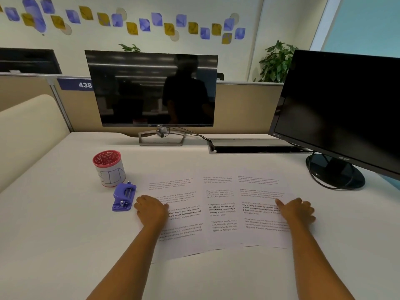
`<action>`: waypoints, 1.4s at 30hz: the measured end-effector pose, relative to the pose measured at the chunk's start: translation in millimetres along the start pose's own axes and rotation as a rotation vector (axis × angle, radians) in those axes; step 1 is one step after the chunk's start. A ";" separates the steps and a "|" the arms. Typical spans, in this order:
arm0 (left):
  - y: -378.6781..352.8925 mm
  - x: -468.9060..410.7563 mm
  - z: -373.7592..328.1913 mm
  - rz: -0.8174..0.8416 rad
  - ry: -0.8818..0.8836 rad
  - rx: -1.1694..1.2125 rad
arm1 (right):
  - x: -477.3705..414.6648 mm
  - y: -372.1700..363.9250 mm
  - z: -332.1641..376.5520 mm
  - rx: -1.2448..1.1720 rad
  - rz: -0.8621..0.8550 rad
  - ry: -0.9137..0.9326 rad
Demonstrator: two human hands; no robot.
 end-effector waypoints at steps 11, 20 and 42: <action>5.3 -14.8 8.6 0.124 0.133 -0.168 | -3.1 2.7 -20.7 0.059 0.122 -0.086; -3.9 -14.0 16.5 0.165 0.208 0.051 | -2.3 2.8 -14.6 -0.096 0.174 -0.057; 47.5 -25.4 10.0 0.014 0.070 0.608 | 39.4 71.3 79.8 -1.101 0.358 0.147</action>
Point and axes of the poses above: each hand's wrist, its own x-axis away from the middle knuckle, its own y-axis out of the back of the hand, z = x × y, the point moved 10 cm from there along -x, towards the middle knuckle, and after that the axes turned 11 degrees about -z, right-handed, at the moved point
